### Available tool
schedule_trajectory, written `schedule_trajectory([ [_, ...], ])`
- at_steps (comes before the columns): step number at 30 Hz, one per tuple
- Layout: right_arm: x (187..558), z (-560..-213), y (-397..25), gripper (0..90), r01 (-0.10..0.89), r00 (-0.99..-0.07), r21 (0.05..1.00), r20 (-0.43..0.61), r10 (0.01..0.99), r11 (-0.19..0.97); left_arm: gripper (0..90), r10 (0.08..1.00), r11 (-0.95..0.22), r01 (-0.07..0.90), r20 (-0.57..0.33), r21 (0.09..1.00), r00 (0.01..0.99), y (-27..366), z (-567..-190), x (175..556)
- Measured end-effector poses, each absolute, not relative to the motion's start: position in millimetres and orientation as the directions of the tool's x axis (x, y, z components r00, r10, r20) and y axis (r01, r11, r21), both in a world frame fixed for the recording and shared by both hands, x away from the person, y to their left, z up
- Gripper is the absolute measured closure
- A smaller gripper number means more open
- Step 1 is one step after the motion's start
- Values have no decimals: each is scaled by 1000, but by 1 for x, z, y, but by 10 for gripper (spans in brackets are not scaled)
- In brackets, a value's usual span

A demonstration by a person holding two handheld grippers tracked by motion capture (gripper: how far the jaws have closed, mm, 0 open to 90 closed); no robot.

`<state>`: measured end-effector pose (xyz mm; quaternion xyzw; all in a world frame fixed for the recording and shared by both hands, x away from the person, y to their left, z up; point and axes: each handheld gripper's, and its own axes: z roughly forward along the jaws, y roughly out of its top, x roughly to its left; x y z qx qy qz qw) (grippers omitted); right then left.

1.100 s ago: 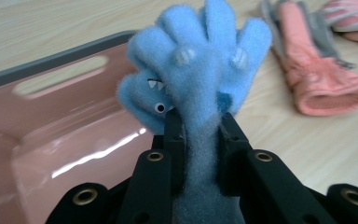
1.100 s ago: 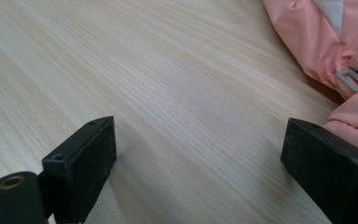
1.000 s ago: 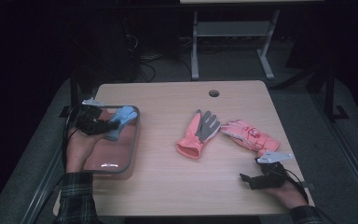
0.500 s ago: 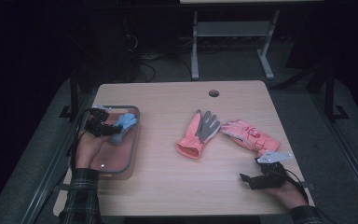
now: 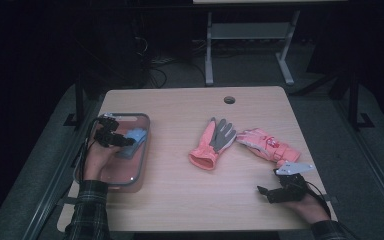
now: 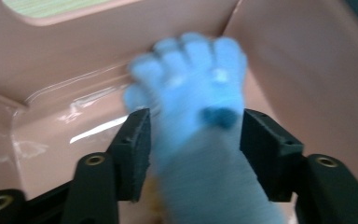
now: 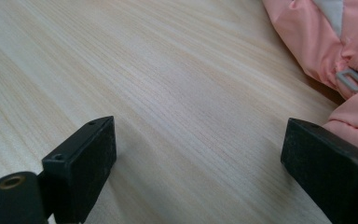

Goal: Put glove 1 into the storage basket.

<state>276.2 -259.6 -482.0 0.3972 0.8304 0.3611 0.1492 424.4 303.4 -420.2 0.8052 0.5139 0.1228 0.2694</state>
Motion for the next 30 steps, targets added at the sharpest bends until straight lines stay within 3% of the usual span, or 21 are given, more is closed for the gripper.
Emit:
schedule_trajectory([
  [1,276,-482,-260,98,552,-640,718,39,767,424,415,889,-323,759,-93,565,448,304,-420,424],
  [3,276,-482,-260,98,551,-640,718,39,767,424,328,888,-328,757,-90,566,452,304,-418,422],
  [12,276,-482,-260,97,551,-640,718,38,767,424,204,876,-303,714,-110,630,469,300,-395,411],
  [30,276,-482,-260,97,552,-640,718,39,768,423,138,786,-343,644,-166,684,596,256,-366,394],
])
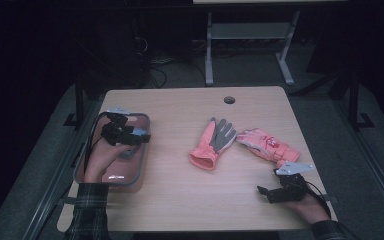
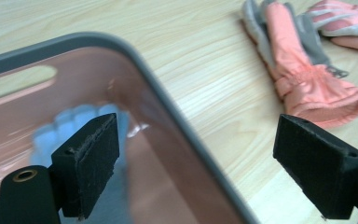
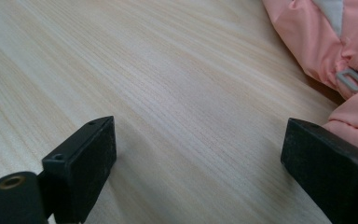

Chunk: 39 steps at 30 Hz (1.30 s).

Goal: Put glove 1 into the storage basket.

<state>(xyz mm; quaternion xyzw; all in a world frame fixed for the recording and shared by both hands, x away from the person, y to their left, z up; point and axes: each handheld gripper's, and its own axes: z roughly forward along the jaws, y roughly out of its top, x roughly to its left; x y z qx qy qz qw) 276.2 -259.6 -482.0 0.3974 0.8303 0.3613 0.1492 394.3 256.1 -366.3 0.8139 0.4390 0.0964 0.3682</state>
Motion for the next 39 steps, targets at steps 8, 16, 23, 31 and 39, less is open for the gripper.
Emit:
schedule_trajectory([
  [8,276,-482,-260,97,552,-640,718,39,768,423,138,741,-384,609,-162,694,651,230,-360,385],
  [16,276,-482,-260,97,553,-639,718,40,768,423,138,693,-439,565,-137,698,708,198,-355,374],
  [23,276,-482,-259,97,557,-636,716,43,770,420,138,661,-479,526,-106,703,743,170,-358,357],
  [31,276,-482,-259,97,557,-637,716,43,769,421,139,625,-489,492,-104,721,774,148,-369,339],
  [39,276,-482,-259,97,557,-637,716,43,769,421,139,593,-522,473,-96,710,800,132,-398,315],
])
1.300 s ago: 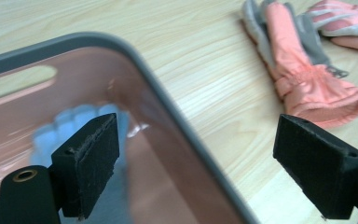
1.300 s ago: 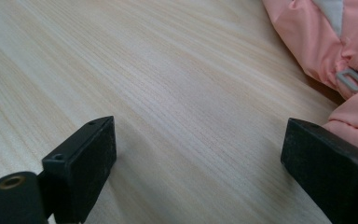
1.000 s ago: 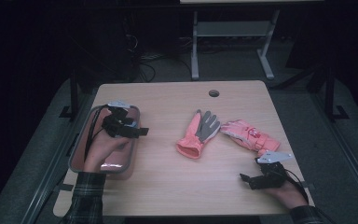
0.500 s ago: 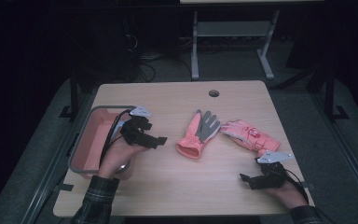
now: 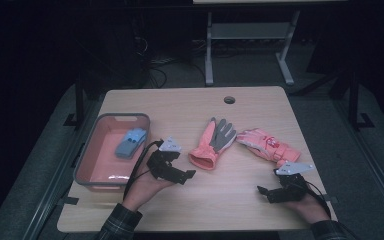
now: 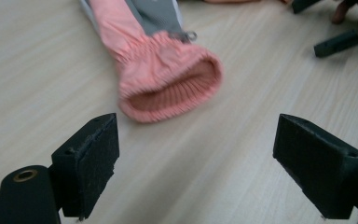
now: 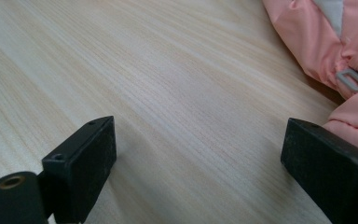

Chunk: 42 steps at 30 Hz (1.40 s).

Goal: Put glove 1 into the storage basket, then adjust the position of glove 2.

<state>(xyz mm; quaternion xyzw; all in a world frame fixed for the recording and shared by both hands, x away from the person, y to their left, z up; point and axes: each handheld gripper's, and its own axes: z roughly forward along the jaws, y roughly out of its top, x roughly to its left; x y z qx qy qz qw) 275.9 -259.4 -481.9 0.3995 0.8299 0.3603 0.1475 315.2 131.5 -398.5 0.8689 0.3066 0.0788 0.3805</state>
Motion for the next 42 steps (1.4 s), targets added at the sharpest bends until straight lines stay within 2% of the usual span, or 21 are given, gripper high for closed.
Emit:
schedule_trajectory([
  [7,276,-482,-259,88,559,-634,715,41,772,420,139,563,-571,448,-69,688,824,129,-426,301],
  [13,276,-482,-259,88,561,-632,713,42,774,420,139,557,-577,418,-36,702,830,131,-439,294],
  [19,277,-480,-258,85,568,-633,702,39,773,430,139,526,-634,411,-24,654,850,133,-454,289],
  [24,278,-471,-255,98,574,-630,688,26,776,443,138,526,-636,395,-1,663,850,137,-460,284],
  [29,285,-460,-246,279,579,-643,697,70,763,424,123,524,-633,386,5,671,852,138,-471,281],
  [31,288,-458,-243,311,575,-647,699,70,759,426,123,522,-629,384,2,676,853,138,-472,280],
  [32,291,-454,-237,438,568,-657,704,76,750,426,122,517,-628,377,2,681,856,139,-473,279],
  [33,291,-454,-237,438,568,-657,704,76,750,426,122,512,-622,371,0,689,859,139,-474,279],
  [34,292,-452,-235,506,559,-664,712,76,744,426,122,503,-616,360,-2,701,864,140,-475,279],
  [35,296,-446,-229,647,551,-684,716,93,724,428,122,497,-608,353,-6,712,868,142,-476,278],
  [36,296,-446,-229,647,551,-684,716,93,724,428,122,497,-608,353,-6,712,868,142,-476,278],
  [37,300,-439,-223,799,535,-699,727,95,708,431,123,491,-600,345,-9,722,871,143,-477,278],
  [38,302,-437,-220,846,529,-703,732,95,705,429,123,481,-610,336,-2,718,877,145,-477,278],
  [39,302,-437,-220,846,529,-703,732,95,705,429,123,481,-610,336,-2,718,877,145,-477,278],
  [40,306,-433,-213,900,521,-713,736,97,694,433,123,481,-608,337,-5,719,877,145,-477,278],
  [42,312,-430,-204,900,525,-724,731,113,681,436,122,478,-610,332,0,719,878,145,-477,278],
])
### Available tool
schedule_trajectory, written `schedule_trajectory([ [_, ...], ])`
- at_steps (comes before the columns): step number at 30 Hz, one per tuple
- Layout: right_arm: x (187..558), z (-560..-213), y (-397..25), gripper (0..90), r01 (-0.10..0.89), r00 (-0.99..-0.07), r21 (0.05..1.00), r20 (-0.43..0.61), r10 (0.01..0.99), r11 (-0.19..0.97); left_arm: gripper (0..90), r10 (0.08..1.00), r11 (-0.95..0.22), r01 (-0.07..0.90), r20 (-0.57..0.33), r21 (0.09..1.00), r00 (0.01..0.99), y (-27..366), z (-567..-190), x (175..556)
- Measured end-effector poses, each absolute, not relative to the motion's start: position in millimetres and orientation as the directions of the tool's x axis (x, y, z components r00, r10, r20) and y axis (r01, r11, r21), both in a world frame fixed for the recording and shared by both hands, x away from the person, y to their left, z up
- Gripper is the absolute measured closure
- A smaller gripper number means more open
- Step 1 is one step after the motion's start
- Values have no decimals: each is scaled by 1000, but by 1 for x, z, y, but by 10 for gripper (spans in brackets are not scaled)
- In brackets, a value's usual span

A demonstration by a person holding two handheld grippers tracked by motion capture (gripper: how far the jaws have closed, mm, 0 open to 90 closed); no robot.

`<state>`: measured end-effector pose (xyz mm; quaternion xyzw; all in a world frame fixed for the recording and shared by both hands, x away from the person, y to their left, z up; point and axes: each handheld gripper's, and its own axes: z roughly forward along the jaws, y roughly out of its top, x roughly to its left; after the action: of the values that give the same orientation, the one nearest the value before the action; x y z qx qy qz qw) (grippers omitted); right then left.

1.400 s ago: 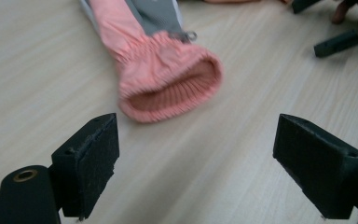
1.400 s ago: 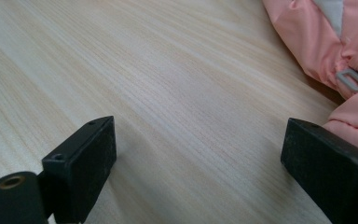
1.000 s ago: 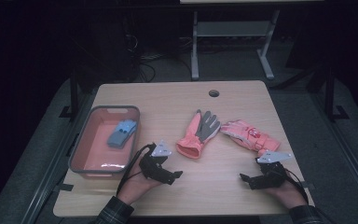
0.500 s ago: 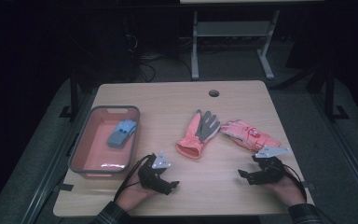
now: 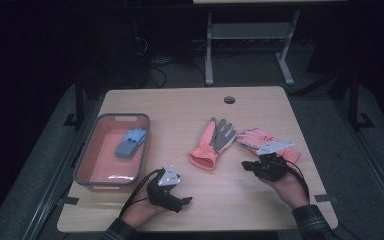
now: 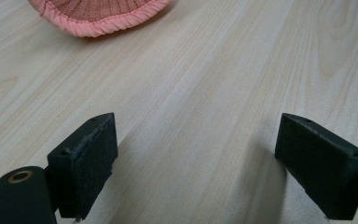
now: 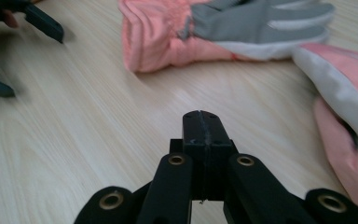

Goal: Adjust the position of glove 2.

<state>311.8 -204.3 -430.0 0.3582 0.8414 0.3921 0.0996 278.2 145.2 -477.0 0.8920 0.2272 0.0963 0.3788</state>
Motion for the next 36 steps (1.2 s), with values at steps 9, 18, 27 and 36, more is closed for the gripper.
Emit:
schedule_trajectory([
  [9,335,-416,-174,900,486,-758,756,116,642,438,121,472,-614,332,-3,716,881,145,-477,279],
  [18,360,-419,-140,900,466,-790,747,110,603,475,122,471,-619,328,3,714,882,146,-477,280],
  [27,380,-422,-103,900,448,-814,748,115,570,490,122,474,-612,332,-3,717,880,146,-477,280],
  [36,387,-431,-92,900,452,-825,725,119,552,520,122,476,-610,336,-8,718,879,145,-477,279],
])
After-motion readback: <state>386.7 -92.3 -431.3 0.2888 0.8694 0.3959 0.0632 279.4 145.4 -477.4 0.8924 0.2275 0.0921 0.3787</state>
